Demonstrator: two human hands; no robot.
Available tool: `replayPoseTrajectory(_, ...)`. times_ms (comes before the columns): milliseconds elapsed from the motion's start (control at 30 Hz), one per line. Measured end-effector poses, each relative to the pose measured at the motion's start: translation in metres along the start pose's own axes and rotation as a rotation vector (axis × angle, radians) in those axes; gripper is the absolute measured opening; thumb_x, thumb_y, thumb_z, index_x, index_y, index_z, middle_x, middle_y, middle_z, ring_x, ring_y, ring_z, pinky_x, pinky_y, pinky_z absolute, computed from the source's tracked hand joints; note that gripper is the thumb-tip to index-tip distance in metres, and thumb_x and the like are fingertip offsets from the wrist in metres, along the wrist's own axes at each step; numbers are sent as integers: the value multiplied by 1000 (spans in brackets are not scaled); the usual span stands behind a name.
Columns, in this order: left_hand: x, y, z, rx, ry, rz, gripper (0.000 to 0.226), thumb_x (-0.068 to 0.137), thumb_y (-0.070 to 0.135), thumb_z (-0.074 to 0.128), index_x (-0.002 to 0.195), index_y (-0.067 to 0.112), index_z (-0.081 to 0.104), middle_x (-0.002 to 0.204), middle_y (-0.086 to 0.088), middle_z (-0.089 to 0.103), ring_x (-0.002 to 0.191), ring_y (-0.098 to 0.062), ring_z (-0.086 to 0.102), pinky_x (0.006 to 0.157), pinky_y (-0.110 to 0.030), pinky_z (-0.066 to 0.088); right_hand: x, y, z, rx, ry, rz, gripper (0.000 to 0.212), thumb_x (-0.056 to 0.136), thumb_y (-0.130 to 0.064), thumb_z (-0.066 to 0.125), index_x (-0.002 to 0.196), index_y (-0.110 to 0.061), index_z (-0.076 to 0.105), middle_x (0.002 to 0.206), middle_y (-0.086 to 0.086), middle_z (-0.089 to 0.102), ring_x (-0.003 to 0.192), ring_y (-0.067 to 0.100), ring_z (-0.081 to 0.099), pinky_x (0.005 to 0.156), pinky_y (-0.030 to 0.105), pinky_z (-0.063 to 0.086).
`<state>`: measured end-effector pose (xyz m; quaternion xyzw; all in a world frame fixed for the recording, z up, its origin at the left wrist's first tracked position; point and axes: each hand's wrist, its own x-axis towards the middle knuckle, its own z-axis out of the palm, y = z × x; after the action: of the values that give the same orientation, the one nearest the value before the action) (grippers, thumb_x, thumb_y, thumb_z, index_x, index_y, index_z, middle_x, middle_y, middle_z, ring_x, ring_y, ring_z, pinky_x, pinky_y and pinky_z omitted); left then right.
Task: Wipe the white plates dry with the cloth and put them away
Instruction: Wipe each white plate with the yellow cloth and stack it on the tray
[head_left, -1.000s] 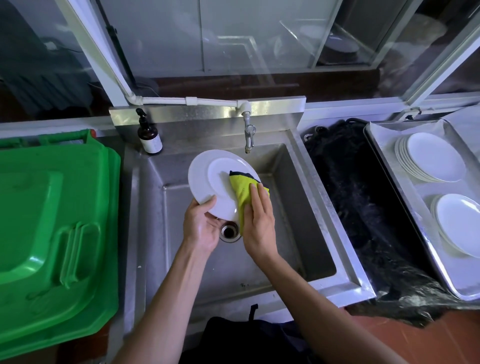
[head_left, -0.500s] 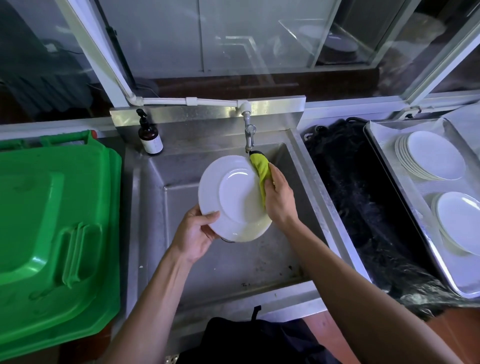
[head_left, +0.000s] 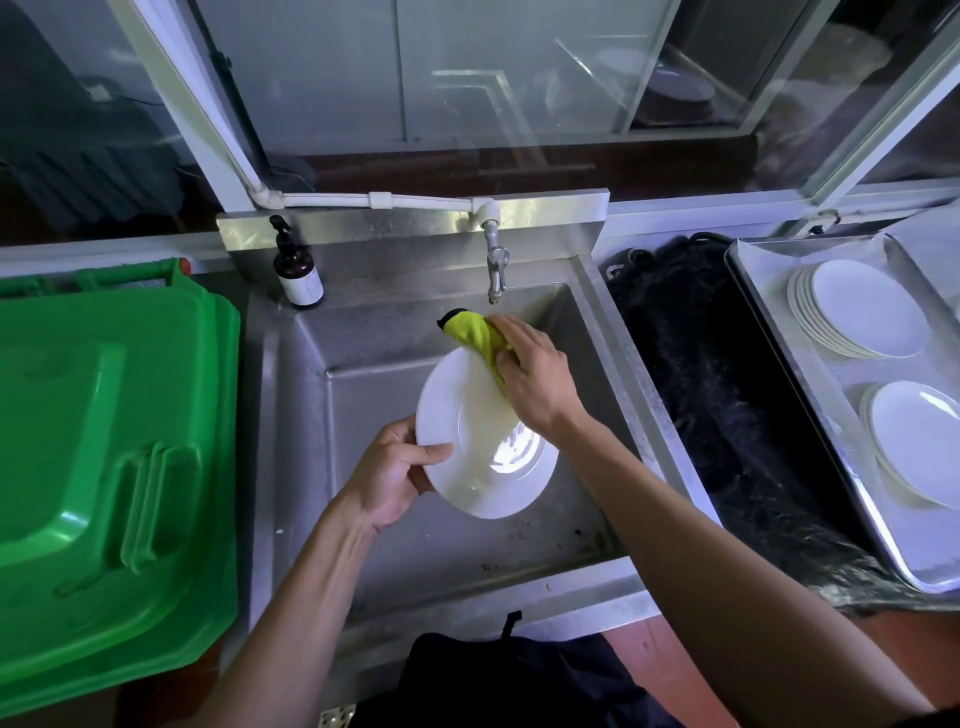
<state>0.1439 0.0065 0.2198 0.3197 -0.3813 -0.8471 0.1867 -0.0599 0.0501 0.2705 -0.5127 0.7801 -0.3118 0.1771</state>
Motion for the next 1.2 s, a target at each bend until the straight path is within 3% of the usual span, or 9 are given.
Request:
replayPoseTrajectory(233,4,-10,12,-8,38,6,33,73,3,69,104,12,79,103,-14,75,90,-29,72,65,-36,58,-25,-16,32,-42,-5,-185,53,91,-19,47,144,-22,54,153,-4,47,146,24,35,112,52,27)
replayPoseTrajectory(600,2,-3,6,-94,81,94,34,79,3,65,108,17,77,104,-12,72,93,-26,69,70,-34,58,-50,-15,48,98,-30,-302,47,105,-15,44,152,-17,45,163,2,34,154,23,20,118,48,26)
replayPoseTrajectory(967,0,4,8,-102,148,123,39,72,2,67,111,6,71,109,-16,74,94,-30,70,74,-39,56,-53,25,44,31,89,-67,53,105,-13,49,156,-16,35,166,2,25,155,20,17,125,37,18)
replayPoseTrajectory(1200,4,3,9,-149,106,144,31,80,0,63,103,14,78,107,-12,75,93,-26,72,72,-36,60,-70,31,39,45,70,-25,54,105,-9,47,157,-18,33,166,-3,19,156,16,11,124,33,14)
